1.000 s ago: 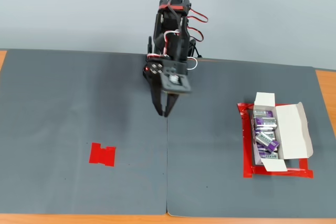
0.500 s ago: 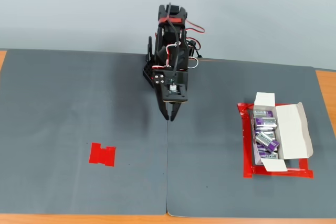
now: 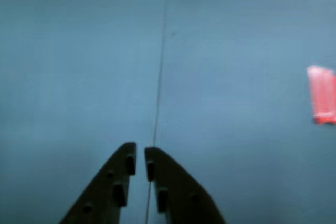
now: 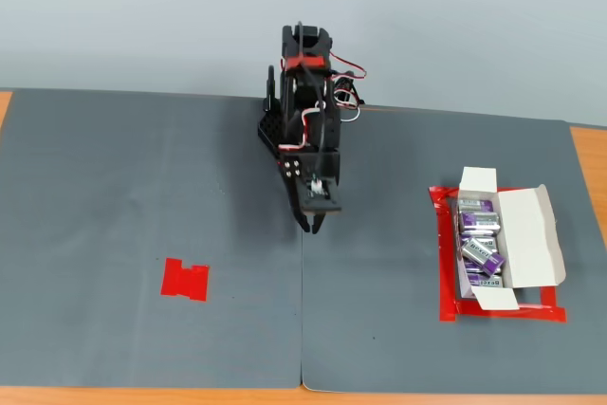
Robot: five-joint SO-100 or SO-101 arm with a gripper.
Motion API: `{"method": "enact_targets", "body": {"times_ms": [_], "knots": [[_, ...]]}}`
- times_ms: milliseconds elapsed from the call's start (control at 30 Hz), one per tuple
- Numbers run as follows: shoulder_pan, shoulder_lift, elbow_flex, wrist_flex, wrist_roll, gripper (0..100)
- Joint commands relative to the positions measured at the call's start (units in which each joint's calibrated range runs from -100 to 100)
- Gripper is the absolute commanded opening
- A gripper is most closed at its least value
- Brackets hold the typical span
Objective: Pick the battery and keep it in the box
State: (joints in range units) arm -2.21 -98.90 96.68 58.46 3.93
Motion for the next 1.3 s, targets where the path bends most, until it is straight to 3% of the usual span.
{"method": "enact_targets", "body": {"times_ms": [0, 367, 500, 1267], "knots": [[-0.89, -0.68, 0.07, 2.83, -0.15, 2], [-1.33, -0.68, -2.20, 10.73, -0.26, 2], [-1.26, -0.68, -3.82, 16.46, -3.75, 2], [-2.08, -0.43, -4.09, 16.46, -4.32, 2]]}}
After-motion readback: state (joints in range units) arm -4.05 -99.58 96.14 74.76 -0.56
